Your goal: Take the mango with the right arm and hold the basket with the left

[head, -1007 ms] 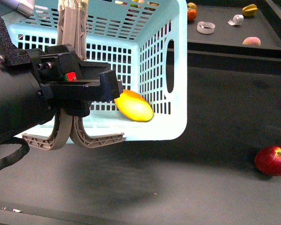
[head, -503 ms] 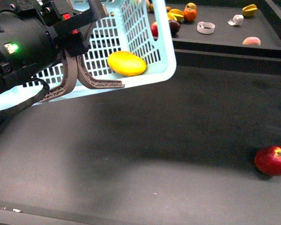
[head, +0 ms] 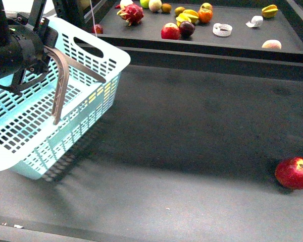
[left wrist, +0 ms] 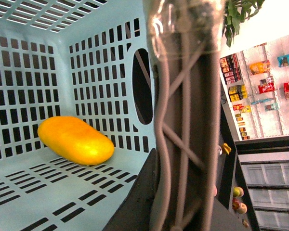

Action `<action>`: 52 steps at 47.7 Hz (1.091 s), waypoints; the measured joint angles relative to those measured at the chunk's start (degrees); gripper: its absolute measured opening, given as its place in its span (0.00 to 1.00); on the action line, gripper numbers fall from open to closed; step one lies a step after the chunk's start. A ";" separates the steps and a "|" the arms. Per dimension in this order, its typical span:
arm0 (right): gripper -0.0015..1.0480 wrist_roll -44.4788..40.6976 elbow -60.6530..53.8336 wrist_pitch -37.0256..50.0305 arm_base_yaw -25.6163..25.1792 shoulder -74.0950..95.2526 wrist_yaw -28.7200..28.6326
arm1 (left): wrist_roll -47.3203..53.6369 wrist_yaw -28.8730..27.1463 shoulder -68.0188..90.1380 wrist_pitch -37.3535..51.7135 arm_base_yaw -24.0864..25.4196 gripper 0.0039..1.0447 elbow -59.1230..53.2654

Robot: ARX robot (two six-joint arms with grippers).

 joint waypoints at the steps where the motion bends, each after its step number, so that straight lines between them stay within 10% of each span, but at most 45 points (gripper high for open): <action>1: 0.92 0.00 0.00 0.00 0.00 0.00 -0.02 | -0.57 -0.31 0.35 -0.52 0.00 0.05 0.50; 34: 0.92 0.00 0.00 0.00 0.00 0.00 0.00 | -16.46 -7.39 4.94 -15.15 1.97 0.05 8.39; 52: 0.92 0.00 0.00 0.00 0.00 0.00 0.00 | -4.26 -11.02 -0.83 -7.76 2.49 0.71 1.38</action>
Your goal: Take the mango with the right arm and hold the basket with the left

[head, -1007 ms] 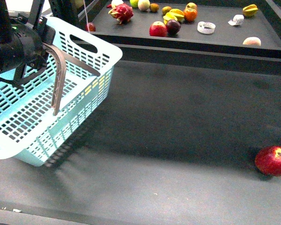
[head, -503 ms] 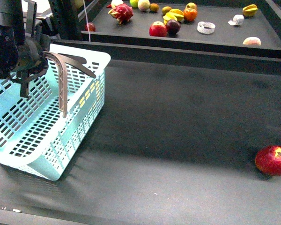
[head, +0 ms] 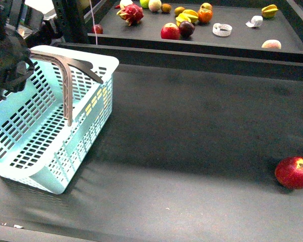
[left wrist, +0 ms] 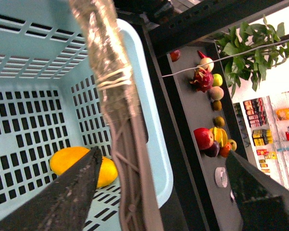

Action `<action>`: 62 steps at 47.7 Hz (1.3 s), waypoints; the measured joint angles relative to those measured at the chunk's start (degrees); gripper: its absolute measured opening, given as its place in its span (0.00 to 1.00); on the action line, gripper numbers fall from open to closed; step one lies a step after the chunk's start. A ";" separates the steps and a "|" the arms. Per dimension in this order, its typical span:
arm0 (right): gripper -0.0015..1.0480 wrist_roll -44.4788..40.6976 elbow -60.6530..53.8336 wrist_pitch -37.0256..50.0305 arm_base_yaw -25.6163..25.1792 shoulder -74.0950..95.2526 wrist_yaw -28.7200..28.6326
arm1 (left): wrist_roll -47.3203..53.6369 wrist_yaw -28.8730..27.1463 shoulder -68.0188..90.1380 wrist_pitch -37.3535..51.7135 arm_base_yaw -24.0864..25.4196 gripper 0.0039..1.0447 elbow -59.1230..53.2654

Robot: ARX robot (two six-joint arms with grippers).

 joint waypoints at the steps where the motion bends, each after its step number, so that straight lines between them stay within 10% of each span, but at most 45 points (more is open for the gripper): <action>1: 0.92 0.00 0.00 0.00 0.00 0.00 0.00 | 1.40 0.50 -1.25 0.55 0.24 0.77 -1.03; 5: 0.92 0.00 0.00 0.00 0.00 0.00 0.00 | 5.62 2.03 -5.49 2.75 1.77 0.94 -5.55; 30: 0.92 0.00 0.00 0.00 0.00 0.00 0.00 | 15.10 6.69 -34.03 8.79 17.75 0.92 -34.93; 52: 0.92 0.00 0.00 0.00 0.00 0.00 0.00 | 18.67 15.12 -61.05 -6.80 38.40 0.92 -48.11; 62: 0.92 0.00 0.00 0.00 0.00 0.00 0.00 | 19.78 15.39 -61.68 -7.28 39.41 0.92 -48.33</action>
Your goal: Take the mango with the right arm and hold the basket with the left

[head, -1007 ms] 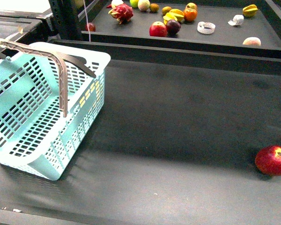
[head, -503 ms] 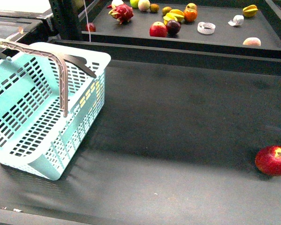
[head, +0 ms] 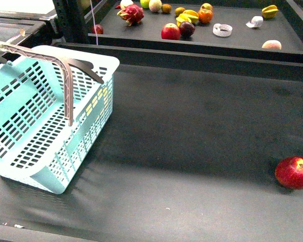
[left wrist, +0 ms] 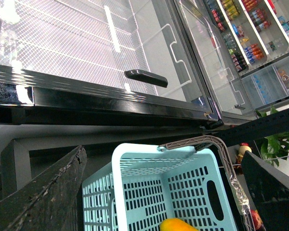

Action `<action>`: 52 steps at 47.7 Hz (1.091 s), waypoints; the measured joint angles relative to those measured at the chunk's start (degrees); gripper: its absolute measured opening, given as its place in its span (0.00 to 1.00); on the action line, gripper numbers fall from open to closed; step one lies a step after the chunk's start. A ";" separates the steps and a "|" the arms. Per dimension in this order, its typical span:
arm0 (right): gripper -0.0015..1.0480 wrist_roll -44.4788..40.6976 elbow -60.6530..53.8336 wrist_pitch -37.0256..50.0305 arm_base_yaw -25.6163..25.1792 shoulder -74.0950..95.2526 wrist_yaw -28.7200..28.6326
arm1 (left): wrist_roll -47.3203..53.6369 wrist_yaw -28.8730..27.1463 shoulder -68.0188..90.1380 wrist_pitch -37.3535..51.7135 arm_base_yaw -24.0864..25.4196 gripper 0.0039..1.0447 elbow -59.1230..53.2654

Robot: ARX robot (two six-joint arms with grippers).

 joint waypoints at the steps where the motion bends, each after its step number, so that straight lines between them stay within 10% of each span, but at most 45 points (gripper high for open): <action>1: 0.92 0.00 0.00 0.00 0.00 0.00 -0.02 | 0.00 0.00 0.00 0.00 0.00 0.92 0.00; 6: 0.92 0.00 0.00 0.00 0.00 0.00 0.00 | 0.96 1.25 0.17 0.39 0.26 0.92 -0.09; 12: 0.92 0.00 0.00 0.02 0.00 0.00 0.07 | 21.07 30.53 1.46 14.38 2.64 0.72 -4.20; 16: 0.92 -0.02 0.00 -0.02 -0.04 0.07 -0.17 | 34.86 38.32 -7.41 10.58 -1.77 0.57 -5.40; 29: 0.92 -0.02 0.00 -0.04 -0.04 0.00 -0.04 | 45.07 25.40 -29.40 -7.89 -15.19 0.01 -6.29; 52: 0.92 0.00 0.00 -0.04 -0.04 0.00 -0.02 | 45.90 8.26 -45.62 -23.32 -31.82 0.02 -6.32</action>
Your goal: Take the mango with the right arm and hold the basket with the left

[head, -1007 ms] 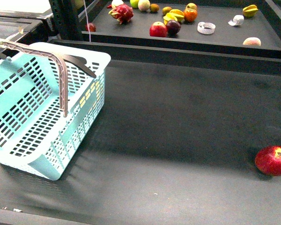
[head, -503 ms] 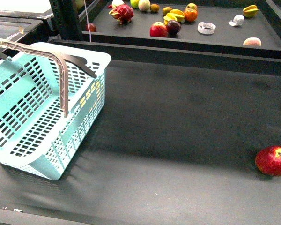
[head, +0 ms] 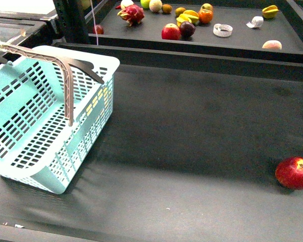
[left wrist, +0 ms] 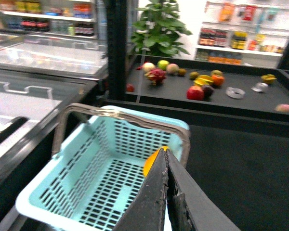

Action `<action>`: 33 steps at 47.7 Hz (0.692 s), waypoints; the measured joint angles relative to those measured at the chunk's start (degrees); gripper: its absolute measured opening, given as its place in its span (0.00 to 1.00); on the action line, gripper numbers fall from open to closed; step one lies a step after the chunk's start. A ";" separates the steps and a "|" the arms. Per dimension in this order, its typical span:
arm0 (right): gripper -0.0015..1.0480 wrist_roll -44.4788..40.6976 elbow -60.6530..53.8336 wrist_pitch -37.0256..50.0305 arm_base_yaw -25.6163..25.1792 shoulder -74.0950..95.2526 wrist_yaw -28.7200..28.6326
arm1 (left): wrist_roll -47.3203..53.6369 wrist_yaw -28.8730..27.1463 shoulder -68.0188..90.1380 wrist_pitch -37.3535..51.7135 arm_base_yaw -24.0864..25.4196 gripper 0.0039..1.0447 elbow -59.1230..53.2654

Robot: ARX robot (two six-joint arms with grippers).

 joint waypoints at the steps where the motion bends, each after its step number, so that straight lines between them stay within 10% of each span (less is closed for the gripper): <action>1: 0.92 0.00 0.00 0.00 0.00 0.00 0.02 | 0.04 0.20 -0.37 -0.33 -0.74 0.02 0.00; 33: 0.92 -0.02 0.00 0.00 0.00 0.00 0.00 | 0.11 -0.50 -12.66 -13.05 -1.60 0.02 0.02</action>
